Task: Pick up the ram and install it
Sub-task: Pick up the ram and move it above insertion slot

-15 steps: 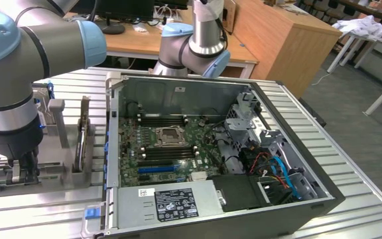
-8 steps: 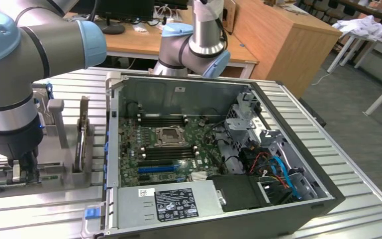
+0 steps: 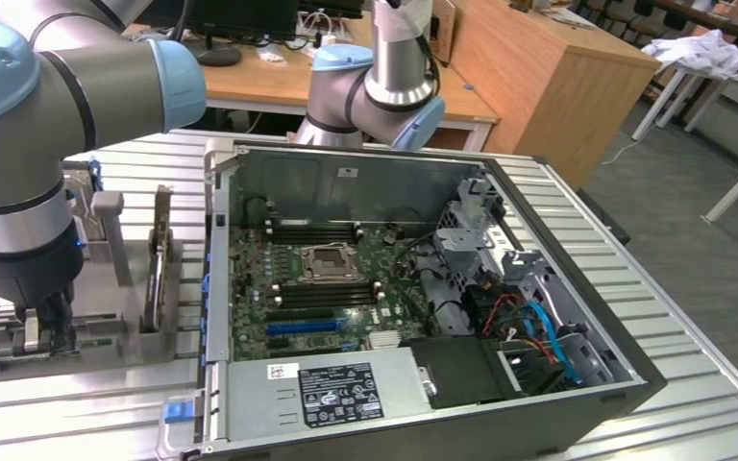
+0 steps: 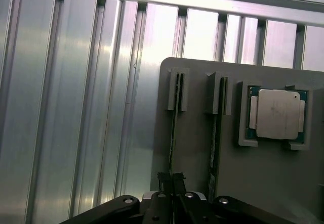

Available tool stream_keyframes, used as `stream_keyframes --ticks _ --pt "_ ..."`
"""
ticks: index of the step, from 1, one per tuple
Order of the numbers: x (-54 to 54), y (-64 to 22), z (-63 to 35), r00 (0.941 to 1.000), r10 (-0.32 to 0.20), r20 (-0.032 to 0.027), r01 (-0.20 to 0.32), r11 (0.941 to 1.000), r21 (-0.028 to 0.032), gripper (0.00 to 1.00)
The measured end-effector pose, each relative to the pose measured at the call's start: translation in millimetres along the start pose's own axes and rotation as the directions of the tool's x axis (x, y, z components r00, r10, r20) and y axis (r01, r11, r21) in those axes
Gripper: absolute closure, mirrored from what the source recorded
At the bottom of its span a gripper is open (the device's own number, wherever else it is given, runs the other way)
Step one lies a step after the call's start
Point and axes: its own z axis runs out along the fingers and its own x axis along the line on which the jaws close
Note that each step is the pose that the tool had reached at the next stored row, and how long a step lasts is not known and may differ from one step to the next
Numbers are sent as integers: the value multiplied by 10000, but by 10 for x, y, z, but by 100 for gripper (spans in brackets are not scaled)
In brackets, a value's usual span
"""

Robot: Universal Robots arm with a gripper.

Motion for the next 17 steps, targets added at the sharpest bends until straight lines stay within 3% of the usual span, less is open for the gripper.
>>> stream_keyframes --ticks 17 --pt "0 0 5 9985 555 21 -555 9985 13 87"
